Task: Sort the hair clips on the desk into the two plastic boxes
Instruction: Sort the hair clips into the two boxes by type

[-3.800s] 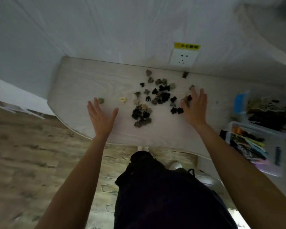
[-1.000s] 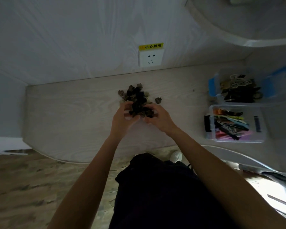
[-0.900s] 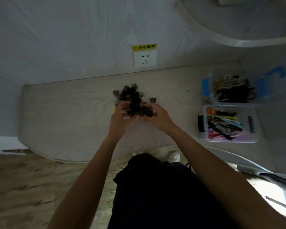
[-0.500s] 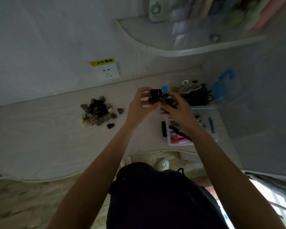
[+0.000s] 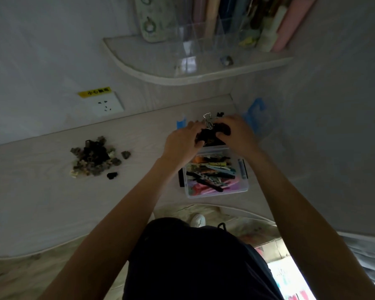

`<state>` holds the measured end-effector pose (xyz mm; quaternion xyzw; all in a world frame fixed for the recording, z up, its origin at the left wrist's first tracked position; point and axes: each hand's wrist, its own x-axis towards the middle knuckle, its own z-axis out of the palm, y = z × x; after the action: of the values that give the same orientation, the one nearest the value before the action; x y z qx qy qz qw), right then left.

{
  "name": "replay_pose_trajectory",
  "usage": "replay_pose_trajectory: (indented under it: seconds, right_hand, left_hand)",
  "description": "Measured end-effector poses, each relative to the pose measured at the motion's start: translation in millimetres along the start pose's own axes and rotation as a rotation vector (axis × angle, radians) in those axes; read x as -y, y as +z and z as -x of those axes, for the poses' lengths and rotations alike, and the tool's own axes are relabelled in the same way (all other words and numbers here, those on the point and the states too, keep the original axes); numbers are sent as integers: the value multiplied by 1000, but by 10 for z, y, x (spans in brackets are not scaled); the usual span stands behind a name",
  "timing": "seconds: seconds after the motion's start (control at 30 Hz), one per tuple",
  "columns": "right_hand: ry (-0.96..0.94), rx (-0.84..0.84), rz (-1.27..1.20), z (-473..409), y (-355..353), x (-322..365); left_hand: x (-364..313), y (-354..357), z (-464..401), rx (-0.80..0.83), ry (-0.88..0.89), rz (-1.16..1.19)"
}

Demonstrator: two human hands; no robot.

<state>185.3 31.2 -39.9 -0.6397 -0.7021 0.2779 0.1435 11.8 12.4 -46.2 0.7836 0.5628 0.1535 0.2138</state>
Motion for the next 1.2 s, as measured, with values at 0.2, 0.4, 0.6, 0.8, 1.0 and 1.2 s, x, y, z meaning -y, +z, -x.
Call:
replay_pose_trajectory:
  seconds: [0.2, 0.4, 0.6, 0.8, 1.0, 1.2]
  right_hand:
    - [-91, 31, -12, 6, 36, 160]
    - [-95, -244, 39, 211, 197, 391]
    - [-333, -205, -38, 308, 791, 1044]
    - [-210, 296, 46, 95, 1730, 1548]
    - [-40, 437, 194, -50, 2256, 1707]
    - [-96, 325, 146, 44, 2485, 1891]
  left_hand:
    - [155, -111, 134, 70, 159, 61]
    - [462, -152, 306, -34, 239, 153]
    - [1187, -373, 920, -378, -75, 136]
    - [2209, -528, 1585, -268, -545, -43]
    - [2580, -587, 1730, 20, -806, 136]
    - [2464, -442, 1736, -66, -656, 251]
